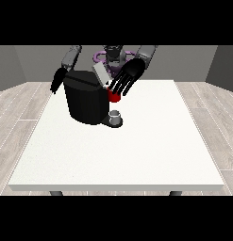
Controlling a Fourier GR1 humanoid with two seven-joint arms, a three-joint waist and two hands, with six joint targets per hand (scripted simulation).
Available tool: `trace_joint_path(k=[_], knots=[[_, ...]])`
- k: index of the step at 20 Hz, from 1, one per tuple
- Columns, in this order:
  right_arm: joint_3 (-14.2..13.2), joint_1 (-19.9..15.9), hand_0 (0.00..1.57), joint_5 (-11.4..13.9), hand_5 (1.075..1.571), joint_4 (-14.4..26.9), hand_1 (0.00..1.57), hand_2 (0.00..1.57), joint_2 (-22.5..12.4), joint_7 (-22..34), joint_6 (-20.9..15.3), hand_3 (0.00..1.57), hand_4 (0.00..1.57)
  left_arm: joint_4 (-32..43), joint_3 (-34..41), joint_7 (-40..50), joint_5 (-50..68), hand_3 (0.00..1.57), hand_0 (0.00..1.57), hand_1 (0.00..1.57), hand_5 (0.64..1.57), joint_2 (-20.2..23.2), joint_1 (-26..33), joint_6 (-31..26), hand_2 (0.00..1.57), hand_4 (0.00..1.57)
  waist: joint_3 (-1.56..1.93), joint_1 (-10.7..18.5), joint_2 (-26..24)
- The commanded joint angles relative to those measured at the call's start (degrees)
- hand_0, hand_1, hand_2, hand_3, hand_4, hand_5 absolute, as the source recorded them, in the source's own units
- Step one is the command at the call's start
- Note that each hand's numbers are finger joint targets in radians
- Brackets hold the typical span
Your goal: Insert the coffee pod into the coffee machine and close the lid
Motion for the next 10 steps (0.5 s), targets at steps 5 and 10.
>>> trace_joint_path(k=[5,10], knots=[[0.8,11.2,0.00,-0.4,1.571,2.3,0.00,0.00,2.0,-3.7,0.1,0.00,0.00,-1.1,-1.0,0.3,1.5,0.00,0.00,0.00,1.571,-6.3,10.3,-1.8,0.08,0.00,-0.06,5.8,-12.5],[-1.4,14.6,0.00,-1.9,1.571,3.5,0.00,0.00,1.2,-5.2,0.3,0.00,0.00,-1.5,10.5,-2.7,16.0,0.00,0.00,0.00,1.571,-14.8,15.9,-1.2,0.00,0.20,-0.20,11.2,-18.7]])
